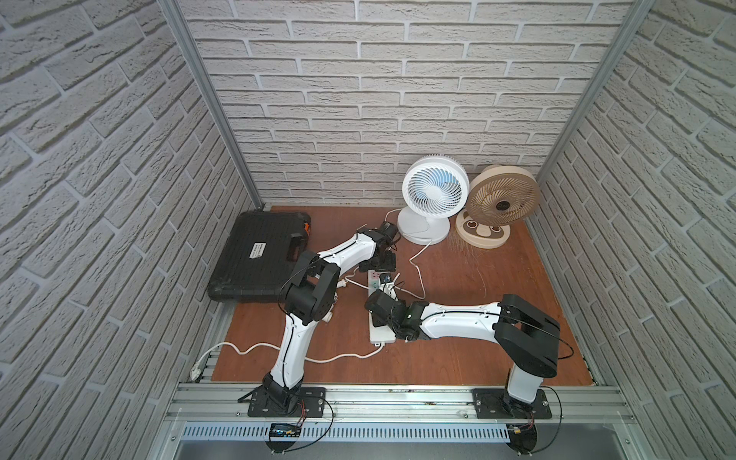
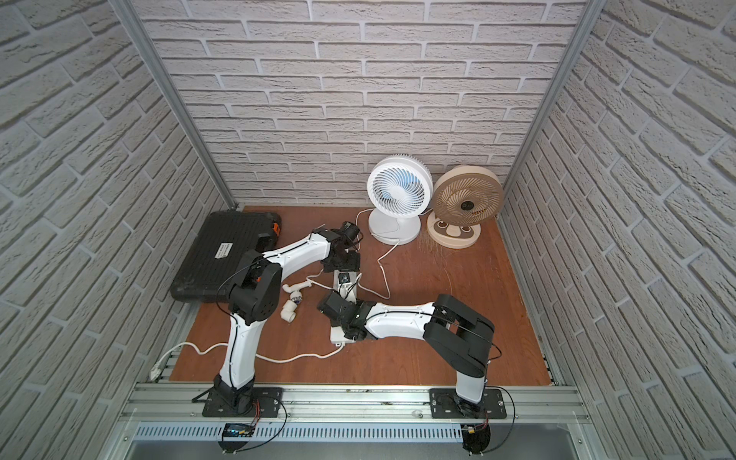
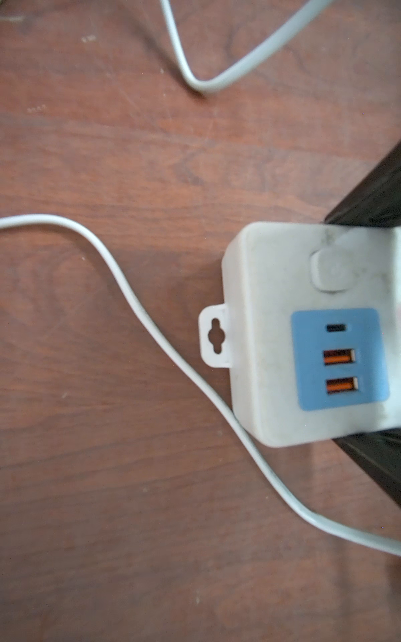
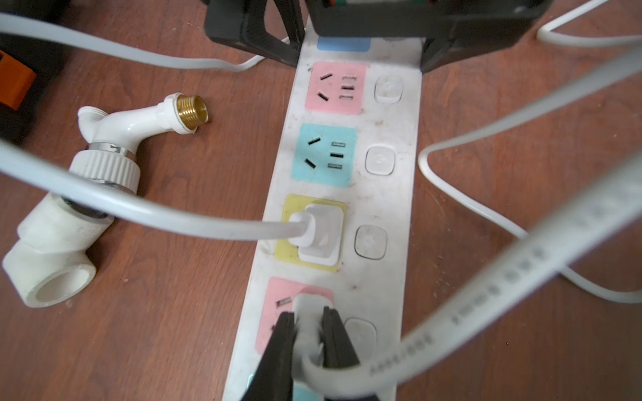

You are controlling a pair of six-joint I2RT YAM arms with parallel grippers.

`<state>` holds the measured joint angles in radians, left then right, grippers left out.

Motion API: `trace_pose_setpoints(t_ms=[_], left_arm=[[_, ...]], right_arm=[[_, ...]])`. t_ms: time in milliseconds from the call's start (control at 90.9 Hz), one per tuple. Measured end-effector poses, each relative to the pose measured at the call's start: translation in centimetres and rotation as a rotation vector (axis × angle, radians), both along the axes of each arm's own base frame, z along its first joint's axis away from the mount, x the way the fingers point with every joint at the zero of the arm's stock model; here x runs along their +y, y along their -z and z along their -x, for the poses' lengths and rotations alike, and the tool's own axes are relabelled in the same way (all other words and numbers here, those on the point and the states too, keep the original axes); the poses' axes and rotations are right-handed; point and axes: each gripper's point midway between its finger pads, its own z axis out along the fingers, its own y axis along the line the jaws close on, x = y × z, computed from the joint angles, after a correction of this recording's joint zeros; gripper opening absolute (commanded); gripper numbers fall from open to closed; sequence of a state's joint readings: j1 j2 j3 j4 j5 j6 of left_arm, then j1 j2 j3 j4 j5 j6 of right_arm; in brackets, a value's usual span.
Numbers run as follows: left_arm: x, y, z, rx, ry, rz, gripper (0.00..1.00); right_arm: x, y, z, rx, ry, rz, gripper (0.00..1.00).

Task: Unplug the desk fan from the power strip
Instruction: Remove the plug from the socket.

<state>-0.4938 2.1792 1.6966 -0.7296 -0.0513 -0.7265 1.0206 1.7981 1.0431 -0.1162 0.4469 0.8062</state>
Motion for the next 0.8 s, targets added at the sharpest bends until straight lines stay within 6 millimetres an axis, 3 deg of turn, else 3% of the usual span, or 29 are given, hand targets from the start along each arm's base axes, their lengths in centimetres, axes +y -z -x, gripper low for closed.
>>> trace_pose_setpoints(t_ms=[462, 803], left_arm=[[0.03, -0.03, 0.00, -0.001, -0.001, 0.005, 0.00], [0.05, -0.07, -0.01, 0.003, -0.001, 0.015, 0.00]], right_arm=[[0.02, -0.11, -0.04, 0.010, 0.002, -0.020, 0.03], [0.65, -0.36, 0.20, -0.009, -0.016, 0.099, 0.03]])
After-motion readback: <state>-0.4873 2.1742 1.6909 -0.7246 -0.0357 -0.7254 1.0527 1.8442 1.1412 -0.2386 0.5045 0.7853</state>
